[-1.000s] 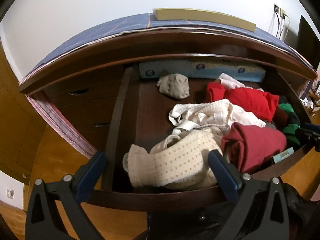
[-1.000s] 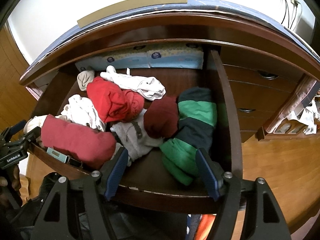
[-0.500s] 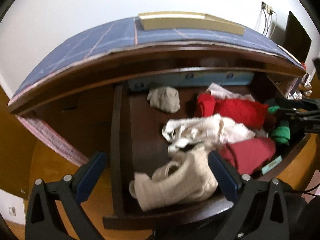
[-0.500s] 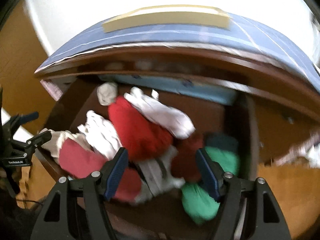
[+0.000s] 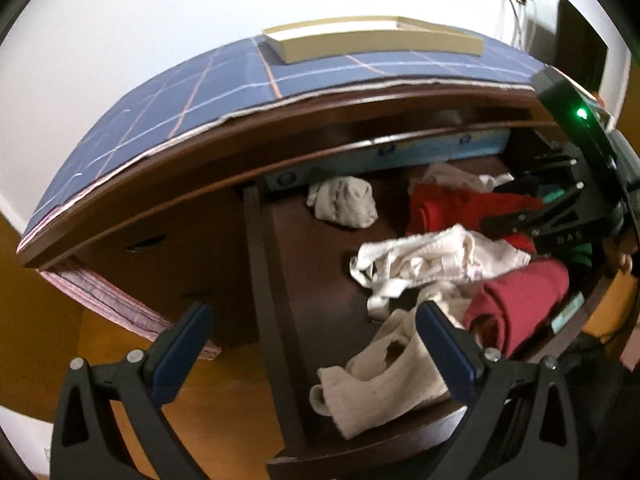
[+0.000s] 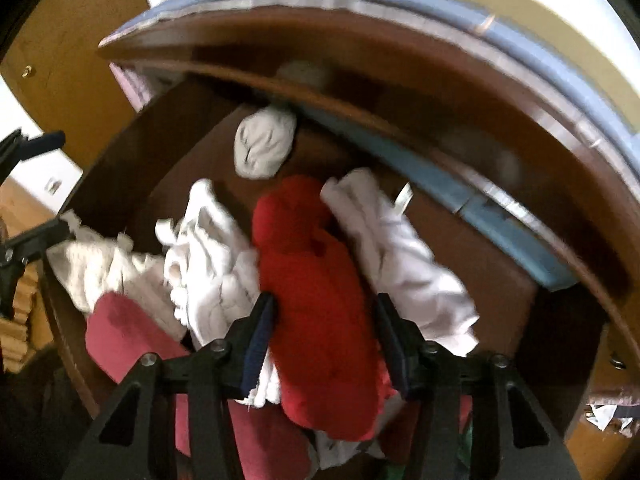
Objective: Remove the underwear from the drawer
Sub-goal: 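Grasp the bright red rolled sock with the right tool and lift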
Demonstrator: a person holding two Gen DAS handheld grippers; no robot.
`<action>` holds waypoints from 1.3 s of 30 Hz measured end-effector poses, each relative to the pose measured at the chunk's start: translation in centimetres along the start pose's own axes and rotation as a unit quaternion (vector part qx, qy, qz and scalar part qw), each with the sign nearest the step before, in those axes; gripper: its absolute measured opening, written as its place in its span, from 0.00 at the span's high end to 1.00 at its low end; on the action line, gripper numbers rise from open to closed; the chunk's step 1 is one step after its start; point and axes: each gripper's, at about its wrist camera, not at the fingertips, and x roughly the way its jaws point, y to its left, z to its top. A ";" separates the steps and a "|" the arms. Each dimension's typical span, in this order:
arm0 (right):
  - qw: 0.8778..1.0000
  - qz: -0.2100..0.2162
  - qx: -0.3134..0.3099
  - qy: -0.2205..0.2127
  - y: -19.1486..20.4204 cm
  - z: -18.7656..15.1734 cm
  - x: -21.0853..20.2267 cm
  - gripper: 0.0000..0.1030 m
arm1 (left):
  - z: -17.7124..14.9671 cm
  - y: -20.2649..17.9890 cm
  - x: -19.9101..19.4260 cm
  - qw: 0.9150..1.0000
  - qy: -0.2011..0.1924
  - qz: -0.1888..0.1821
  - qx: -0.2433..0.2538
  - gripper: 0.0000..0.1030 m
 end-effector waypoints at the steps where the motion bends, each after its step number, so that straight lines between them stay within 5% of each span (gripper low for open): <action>1: 1.000 0.010 -0.001 0.011 0.0 -0.2 0.3 0.49 | -0.1 0.0 0.1 1.000 0.004 -0.006 0.008 0.00; 9: 0.998 0.046 -0.009 0.040 0.1 0.3 2.3 0.49 | 0.9 -0.8 -0.1 0.997 0.008 -0.042 0.063 0.00; 13: 0.998 0.051 -0.011 0.032 -0.1 -0.2 1.3 0.58 | 1.8 -1.3 0.1 0.996 0.007 -0.045 0.076 0.00; 18: 0.997 0.067 0.037 -0.022 -1.0 -2.3 -3.1 0.59 | 2.4 -1.2 0.5 0.997 0.010 -0.049 0.057 0.00; 25: 0.985 0.053 0.112 -0.117 -2.1 -5.1 -8.7 0.58 | 4.5 -3.7 3.2 0.991 0.069 -0.117 -0.012 0.00; 31: 0.977 0.068 0.153 -0.129 -4.3 -8.5 -10.4 0.58 | 4.2 -7.2 2.1 0.985 0.065 -0.140 0.071 0.02; 36: 0.969 0.083 0.184 -0.140 -5.0 -10.0 -10.8 0.58 | 4.0 -8.7 2.4 0.968 0.094 -0.174 0.154 0.04; 39: 0.968 0.081 0.184 -0.151 -4.6 -10.2 -11.3 0.58 | 4.1 -8.4 3.7 0.958 0.120 -0.202 0.163 0.12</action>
